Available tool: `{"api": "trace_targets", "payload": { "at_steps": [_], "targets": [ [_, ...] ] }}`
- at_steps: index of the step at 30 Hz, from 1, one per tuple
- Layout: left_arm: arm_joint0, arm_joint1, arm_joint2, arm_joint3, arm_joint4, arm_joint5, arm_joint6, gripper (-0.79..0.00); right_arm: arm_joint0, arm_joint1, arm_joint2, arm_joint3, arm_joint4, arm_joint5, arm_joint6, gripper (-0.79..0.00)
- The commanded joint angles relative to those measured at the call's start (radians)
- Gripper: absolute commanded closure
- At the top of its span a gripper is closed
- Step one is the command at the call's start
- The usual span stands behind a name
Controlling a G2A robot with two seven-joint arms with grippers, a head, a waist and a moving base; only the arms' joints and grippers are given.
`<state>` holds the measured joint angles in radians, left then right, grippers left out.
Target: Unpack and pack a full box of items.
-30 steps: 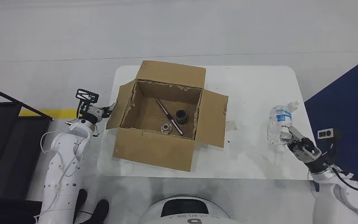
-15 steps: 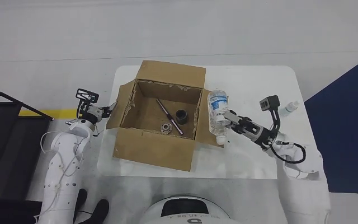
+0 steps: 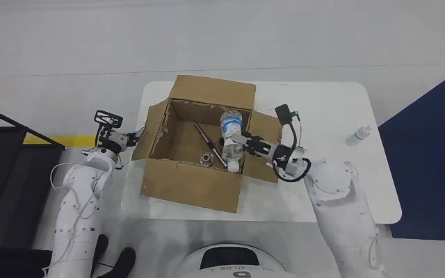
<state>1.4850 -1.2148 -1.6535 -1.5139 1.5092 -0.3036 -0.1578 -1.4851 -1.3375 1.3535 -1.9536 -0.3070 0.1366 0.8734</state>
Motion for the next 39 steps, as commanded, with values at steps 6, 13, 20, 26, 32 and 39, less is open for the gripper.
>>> {"api": "trace_targets", "payload": {
  "at_steps": [6, 13, 20, 26, 32, 39],
  "targets": [
    [0.0, 0.0, 0.0, 0.0, 0.0, 0.0, 0.0, -0.785, 0.054, -0.005, -0.162, 0.0, -0.275, 0.16, -0.091, 0.0],
    [0.0, 0.0, 0.0, 0.0, 0.0, 0.0, 0.0, -0.785, 0.088, -0.013, -0.27, -0.005, -0.444, 0.291, -0.179, 0.0],
    [0.0, 0.0, 0.0, 0.0, 0.0, 0.0, 0.0, -0.785, 0.165, -0.038, -0.416, 0.067, -0.556, 0.386, -0.23, 0.0],
    [0.0, 0.0, 0.0, 0.0, 0.0, 0.0, 0.0, -0.785, 0.241, -0.065, -0.521, 0.143, -0.58, 0.407, -0.234, 0.0],
    [0.0, 0.0, 0.0, 0.0, 0.0, 0.0, 0.0, -0.785, 0.304, -0.088, -0.567, 0.21, -0.587, 0.441, -0.232, -0.36],
    [0.0, 0.0, 0.0, 0.0, 0.0, 0.0, 0.0, -0.785, 0.278, -0.079, -0.494, 0.112, -0.592, 0.438, -0.221, -0.613]
  ]
}}
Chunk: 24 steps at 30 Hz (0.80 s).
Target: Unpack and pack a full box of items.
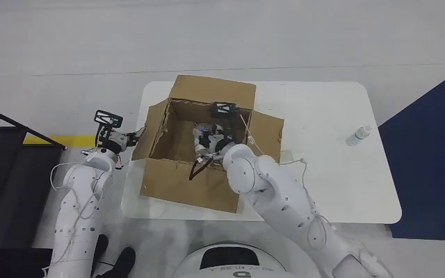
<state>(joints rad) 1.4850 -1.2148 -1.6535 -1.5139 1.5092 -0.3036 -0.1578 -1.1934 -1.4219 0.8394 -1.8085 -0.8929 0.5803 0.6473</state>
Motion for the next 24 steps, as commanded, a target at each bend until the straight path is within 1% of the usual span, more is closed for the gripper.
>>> {"api": "trace_targets", "payload": {
  "at_steps": [1, 2, 3, 4, 6, 7, 9, 12, 16, 18, 20, 21, 24],
  "targets": [
    [0.0, 0.0, 0.0, 0.0, 0.0, 0.0, 0.0, -0.785, -0.03, 0.011, 0.045, -0.065, -0.007, -0.014, 0.014, -0.64],
    [0.0, 0.0, 0.0, 0.0, 0.0, 0.0, 0.0, -0.785, -0.051, 0.018, 0.078, -0.101, -0.011, -0.021, 0.019, -0.659],
    [0.0, 0.0, 0.0, 0.0, 0.0, 0.0, 0.0, -0.785, -0.078, 0.025, 0.114, -0.141, -0.018, -0.027, 0.02, -0.711],
    [0.0, 0.0, 0.0, 0.0, 0.0, 0.0, 0.0, -0.785, -0.111, 0.034, 0.154, -0.184, -0.022, -0.037, 0.022, -0.723],
    [0.0, 0.0, 0.0, 0.0, 0.0, 0.0, 0.0, -0.785, -0.193, 0.051, 0.25, -0.283, -0.029, -0.054, 0.018, -0.773],
    [0.0, 0.0, 0.0, 0.0, 0.0, 0.0, 0.0, -0.785, -0.24, 0.059, 0.303, -0.332, -0.031, -0.064, 0.012, -0.785],
    [0.0, 0.0, 0.0, 0.0, 0.0, 0.0, 0.0, -0.785, -0.335, 0.072, 0.413, -0.416, -0.015, -0.082, -0.003, -0.785],
    [0.0, 0.0, 0.0, 0.0, 0.0, 0.0, 0.0, -0.785, -0.462, 0.086, 0.573, -0.488, 0.013, -0.11, -0.023, -0.785],
    [0.0, 0.0, 0.0, 0.0, 0.0, 0.0, 0.0, -0.785, -0.579, 0.096, 0.74, -0.514, -0.01, -0.078, -0.034, -0.785],
    [0.0, 0.0, 0.0, 0.0, 0.0, 0.0, 0.0, -0.785, -0.619, 0.101, 0.79, -0.499, -0.104, -0.049, -0.033, -0.785],
    [0.0, 0.0, 0.0, 0.0, 0.0, 0.0, 0.0, -0.785, -0.628, 0.105, 0.815, -0.46, -0.229, 0.017, -0.029, -0.785],
    [0.0, 0.0, 0.0, 0.0, 0.0, 0.0, 0.0, -0.785, -0.62, 0.106, 0.81, -0.44, -0.275, 0.039, -0.02, -0.785],
    [0.0, 0.0, 0.0, 0.0, 0.0, 0.0, 0.0, -0.785, -0.579, 0.108, 0.808, -0.373, -0.373, 0.075, 0.01, -0.785]
  ]
}}
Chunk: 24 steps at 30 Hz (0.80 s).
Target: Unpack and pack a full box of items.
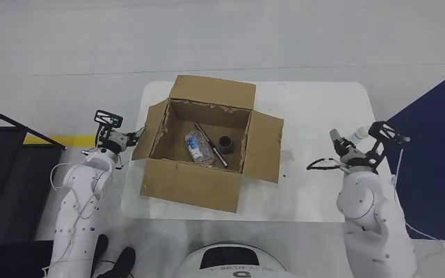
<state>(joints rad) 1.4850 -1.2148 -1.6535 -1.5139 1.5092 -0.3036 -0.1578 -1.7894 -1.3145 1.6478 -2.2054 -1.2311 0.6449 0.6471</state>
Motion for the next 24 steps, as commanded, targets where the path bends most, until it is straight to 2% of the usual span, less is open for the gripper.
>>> {"api": "trace_targets", "payload": {
  "at_steps": [1, 13, 17, 19, 24],
  "targets": [
    [0.0, 0.0, 0.0, 0.0, 0.0, 0.0, 0.0, -0.785, 0.031, 0.001, 0.005, 0.051, -0.067, 0.03, 0.017, -0.785],
    [0.0, 0.0, 0.0, 0.0, 0.0, 0.0, 0.0, -0.785, 0.049, 0.001, 0.01, 0.094, -0.12, 0.056, 0.016, -0.785],
    [0.0, 0.0, 0.0, 0.0, 0.0, 0.0, 0.0, -0.785, 0.165, 0.002, -0.021, 0.283, -0.214, 0.038, 0.042, -0.785],
    [0.0, 0.0, 0.0, 0.0, 0.0, 0.0, 0.0, -0.785, 0.243, 0.003, -0.039, 0.394, -0.252, -0.011, 0.055, -0.785],
    [0.0, 0.0, 0.0, 0.0, 0.0, 0.0, 0.0, -0.785, 0.382, 0.0, -0.048, 0.592, -0.264, -0.035, 0.031, -0.785]
  ]
}}
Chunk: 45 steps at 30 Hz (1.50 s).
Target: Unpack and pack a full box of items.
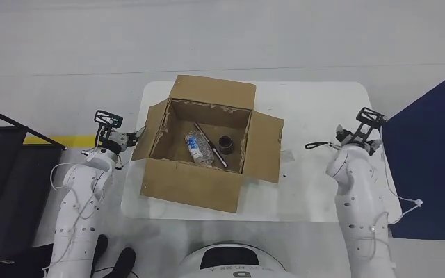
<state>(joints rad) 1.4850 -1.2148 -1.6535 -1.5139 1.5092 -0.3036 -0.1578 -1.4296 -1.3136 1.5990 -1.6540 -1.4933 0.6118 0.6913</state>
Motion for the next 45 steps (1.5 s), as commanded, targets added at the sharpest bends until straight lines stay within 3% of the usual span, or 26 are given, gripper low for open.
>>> {"api": "trace_targets", "payload": {
  "at_steps": [1, 11, 16, 17, 19, 24, 25, 31, 36, 40, 45],
  "targets": [
    [0.0, 0.0, 0.0, 0.0, 0.0, 0.0, 0.0, -0.785, 0.04, -0.001, 0.0, 0.072, -0.01, 0.002, -0.021, -0.785],
    [0.0, 0.0, 0.0, 0.0, 0.0, 0.0, 0.0, -0.785, 0.155, -0.006, 0.039, 0.238, -0.033, 0.063, -0.032, -0.785],
    [0.0, 0.0, 0.0, 0.0, 0.0, 0.0, 0.0, -0.785, 0.203, -0.007, 0.046, 0.301, -0.026, 0.041, -0.035, -0.757],
    [0.0, 0.0, 0.0, 0.0, 0.0, 0.0, 0.0, -0.785, 0.211, -0.007, 0.046, 0.316, -0.03, 0.039, -0.035, -0.603],
    [0.0, 0.0, 0.0, 0.0, 0.0, 0.0, 0.0, -0.785, 0.226, -0.009, 0.042, 0.335, -0.031, 0.027, -0.032, -0.366],
    [0.0, 0.0, 0.0, 0.0, 0.0, 0.0, 0.0, -0.785, 0.237, -0.012, 0.037, 0.361, -0.034, 0.022, -0.032, -0.111],
    [0.0, 0.0, 0.0, 0.0, 0.0, 0.0, 0.0, -0.785, 0.237, -0.013, 0.037, 0.363, -0.033, 0.022, -0.03, -0.012],
    [0.0, 0.0, 0.0, 0.0, 0.0, 0.0, 0.0, -0.785, 0.23, -0.017, 0.038, 0.353, -0.031, 0.026, -0.023, 0.0],
    [0.0, 0.0, 0.0, 0.0, 0.0, 0.0, 0.0, -0.785, 0.183, -0.026, 0.068, 0.254, 0.09, 0.032, -0.07, 0.0],
    [0.0, 0.0, 0.0, 0.0, 0.0, 0.0, 0.0, -0.785, 0.106, -0.034, 0.106, 0.122, 0.272, -0.058, -0.126, 0.0],
    [0.0, 0.0, 0.0, 0.0, 0.0, 0.0, 0.0, -0.785, 0.03, -0.039, 0.142, -0.025, 0.532, -0.253, -0.116, 0.0]
  ]
}}
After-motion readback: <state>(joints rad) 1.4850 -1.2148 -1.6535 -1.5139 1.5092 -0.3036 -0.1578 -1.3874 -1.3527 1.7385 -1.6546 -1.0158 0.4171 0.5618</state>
